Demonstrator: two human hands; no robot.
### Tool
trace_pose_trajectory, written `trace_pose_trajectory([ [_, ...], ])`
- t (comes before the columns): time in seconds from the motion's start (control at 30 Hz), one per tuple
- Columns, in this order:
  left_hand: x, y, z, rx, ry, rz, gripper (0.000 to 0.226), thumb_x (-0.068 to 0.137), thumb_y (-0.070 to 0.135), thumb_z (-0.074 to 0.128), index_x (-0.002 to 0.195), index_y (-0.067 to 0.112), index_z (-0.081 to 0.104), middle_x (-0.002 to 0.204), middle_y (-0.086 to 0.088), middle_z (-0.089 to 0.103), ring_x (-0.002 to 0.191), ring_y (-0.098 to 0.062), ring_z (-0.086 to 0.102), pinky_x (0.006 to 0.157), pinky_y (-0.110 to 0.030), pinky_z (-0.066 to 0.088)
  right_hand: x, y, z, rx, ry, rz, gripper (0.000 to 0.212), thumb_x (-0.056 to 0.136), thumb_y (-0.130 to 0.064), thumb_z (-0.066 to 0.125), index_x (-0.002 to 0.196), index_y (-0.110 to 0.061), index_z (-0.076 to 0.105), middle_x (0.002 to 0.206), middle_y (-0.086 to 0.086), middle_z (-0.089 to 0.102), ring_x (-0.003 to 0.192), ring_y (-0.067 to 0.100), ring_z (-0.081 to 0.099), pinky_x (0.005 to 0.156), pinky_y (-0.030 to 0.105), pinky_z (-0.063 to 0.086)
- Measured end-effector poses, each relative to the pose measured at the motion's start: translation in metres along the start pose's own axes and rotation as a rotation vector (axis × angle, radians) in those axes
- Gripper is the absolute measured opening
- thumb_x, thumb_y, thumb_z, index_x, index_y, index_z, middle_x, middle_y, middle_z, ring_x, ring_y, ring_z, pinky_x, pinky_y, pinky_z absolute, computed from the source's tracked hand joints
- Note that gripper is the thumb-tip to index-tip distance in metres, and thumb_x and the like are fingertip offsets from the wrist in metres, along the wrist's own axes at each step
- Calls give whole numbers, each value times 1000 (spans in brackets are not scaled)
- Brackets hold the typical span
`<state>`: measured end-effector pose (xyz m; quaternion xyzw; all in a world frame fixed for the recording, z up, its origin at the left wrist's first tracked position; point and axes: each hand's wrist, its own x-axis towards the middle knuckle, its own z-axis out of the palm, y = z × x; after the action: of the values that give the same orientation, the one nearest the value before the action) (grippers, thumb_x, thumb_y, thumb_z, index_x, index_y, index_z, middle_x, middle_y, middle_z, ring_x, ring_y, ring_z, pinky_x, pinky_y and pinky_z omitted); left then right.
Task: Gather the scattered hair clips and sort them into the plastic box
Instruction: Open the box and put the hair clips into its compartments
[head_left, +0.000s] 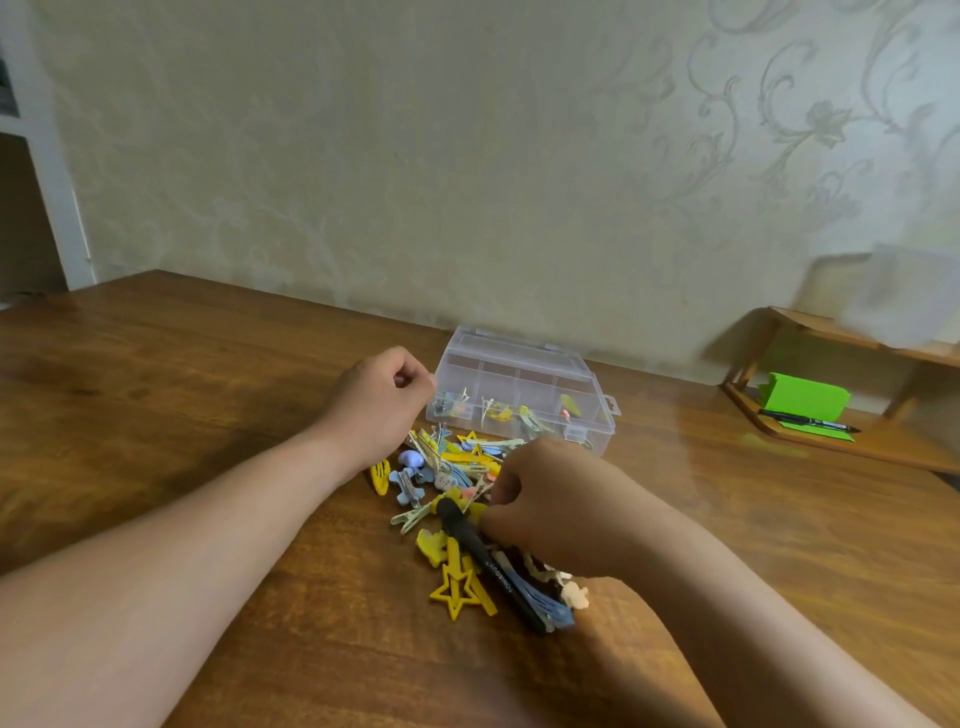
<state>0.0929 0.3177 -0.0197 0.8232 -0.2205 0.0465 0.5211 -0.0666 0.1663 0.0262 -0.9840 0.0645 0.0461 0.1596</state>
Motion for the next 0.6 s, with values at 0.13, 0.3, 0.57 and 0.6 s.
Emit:
trace_pose_trajectory([
  [0.13, 0, 0, 0, -5, 0, -3, 13, 105, 30, 61, 100, 23, 69, 93, 1, 70, 88, -19, 65, 72, -34, 51, -6, 19, -13, 155, 46, 24, 22, 94, -36, 73, 83, -17, 74, 74, 1, 72, 56, 7, 55, 53, 22, 44],
  [0.3, 2, -2, 1, -15, 3, 2, 13, 105, 31, 61, 99, 23, 70, 93, 1, 70, 88, -20, 65, 73, -36, 52, -4, 49, -30, 620, 171, 80, 19, 97, -27, 74, 91, -10, 78, 72, 1, 73, 62, 12, 59, 59, 29, 45],
  [0.57, 3, -4, 1, -42, -9, -5, 13, 105, 29, 61, 97, 23, 69, 89, 0, 71, 84, -21, 66, 72, -36, 52, 2, 61, -32, 777, 221, 107, 14, 101, -14, 67, 100, 0, 69, 86, 15, 80, 66, 18, 68, 61, 32, 48],
  [0.6, 3, -3, 1, -40, -11, -6, 13, 105, 29, 61, 97, 23, 69, 89, 0, 70, 84, -20, 65, 72, -35, 51, 3, 62, -32, 777, 230, 105, 13, 101, -13, 68, 99, 0, 69, 85, 15, 80, 65, 18, 68, 60, 32, 48],
])
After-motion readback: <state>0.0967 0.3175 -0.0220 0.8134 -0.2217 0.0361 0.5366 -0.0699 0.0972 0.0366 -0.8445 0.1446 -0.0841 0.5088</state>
